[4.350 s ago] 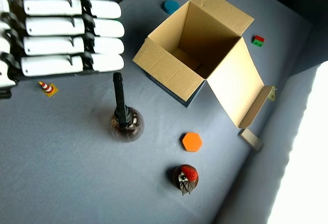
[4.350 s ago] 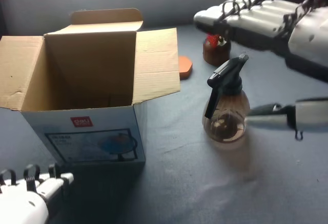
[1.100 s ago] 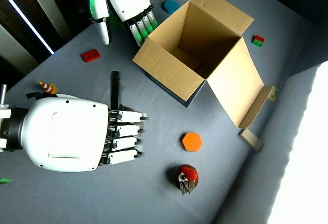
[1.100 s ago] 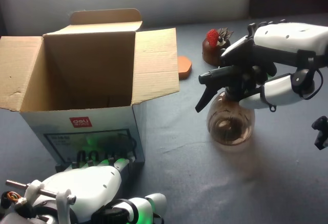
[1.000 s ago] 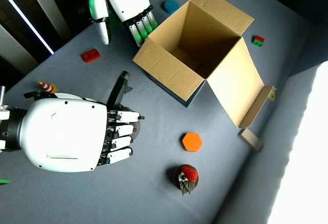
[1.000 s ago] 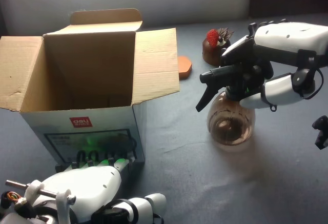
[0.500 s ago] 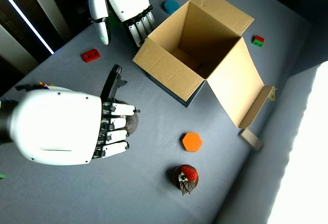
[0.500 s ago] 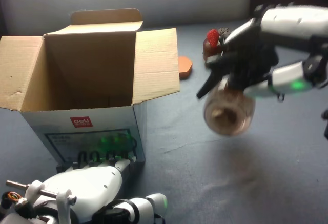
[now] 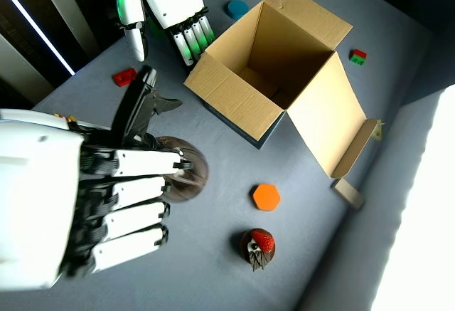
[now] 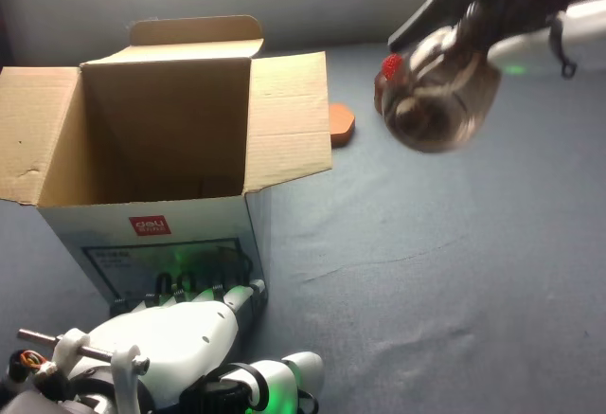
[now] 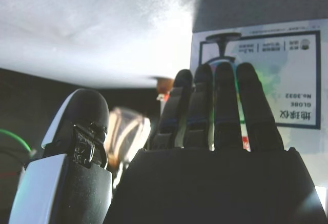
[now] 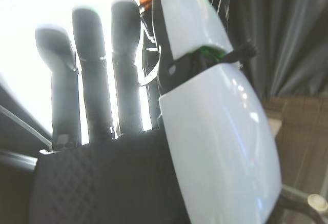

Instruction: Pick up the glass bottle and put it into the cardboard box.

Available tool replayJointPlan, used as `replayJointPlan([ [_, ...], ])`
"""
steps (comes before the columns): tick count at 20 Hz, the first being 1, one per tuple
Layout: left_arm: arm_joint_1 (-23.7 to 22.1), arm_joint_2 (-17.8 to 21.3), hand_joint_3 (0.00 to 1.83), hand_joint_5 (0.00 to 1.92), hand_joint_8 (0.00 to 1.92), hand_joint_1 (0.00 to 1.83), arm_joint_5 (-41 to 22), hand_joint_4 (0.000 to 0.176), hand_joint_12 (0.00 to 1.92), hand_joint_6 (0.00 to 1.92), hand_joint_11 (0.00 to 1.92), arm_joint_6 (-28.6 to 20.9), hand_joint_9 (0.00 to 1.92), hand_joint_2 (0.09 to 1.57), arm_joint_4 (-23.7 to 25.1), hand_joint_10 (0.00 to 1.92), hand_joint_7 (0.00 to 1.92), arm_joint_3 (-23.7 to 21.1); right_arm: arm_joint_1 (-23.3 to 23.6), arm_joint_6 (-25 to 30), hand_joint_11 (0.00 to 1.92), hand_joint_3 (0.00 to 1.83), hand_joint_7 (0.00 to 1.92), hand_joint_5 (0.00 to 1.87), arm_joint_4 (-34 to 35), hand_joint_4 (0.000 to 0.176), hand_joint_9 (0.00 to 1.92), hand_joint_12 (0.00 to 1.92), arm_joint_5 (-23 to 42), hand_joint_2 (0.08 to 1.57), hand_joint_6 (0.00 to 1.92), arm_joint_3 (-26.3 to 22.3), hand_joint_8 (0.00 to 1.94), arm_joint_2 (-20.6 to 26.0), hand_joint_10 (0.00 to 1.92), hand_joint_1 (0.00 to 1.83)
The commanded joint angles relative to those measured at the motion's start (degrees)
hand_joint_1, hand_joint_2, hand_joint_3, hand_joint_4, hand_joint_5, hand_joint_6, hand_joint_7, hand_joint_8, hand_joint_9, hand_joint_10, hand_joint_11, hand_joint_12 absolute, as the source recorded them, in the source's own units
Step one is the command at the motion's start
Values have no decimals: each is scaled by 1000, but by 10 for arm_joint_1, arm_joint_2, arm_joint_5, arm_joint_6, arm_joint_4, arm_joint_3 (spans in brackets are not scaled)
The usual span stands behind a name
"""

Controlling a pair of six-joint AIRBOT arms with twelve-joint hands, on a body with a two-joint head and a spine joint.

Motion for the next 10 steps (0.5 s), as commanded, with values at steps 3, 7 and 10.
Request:
replayJointPlan([
  [3,-1,2,0,46,2,0,-18,0,18,4,0,-2,36,1281,39,4,64,2,17,17,608,0,965,806,1,0,794,1793,91,1169,1155,-3,1206,5,1419,1216],
  [7,2,4,0,48,2,0,-14,0,17,4,0,-2,38,1282,39,4,65,7,5,204,605,0,985,816,-156,0,808,1795,178,1162,1145,-10,1167,5,1408,1220],
  [10,1,6,0,48,2,0,-11,0,17,4,0,-5,38,1282,39,4,65,10,-8,261,607,0,974,831,-157,0,805,1793,231,1161,1136,-8,1175,-9,1406,1215],
])
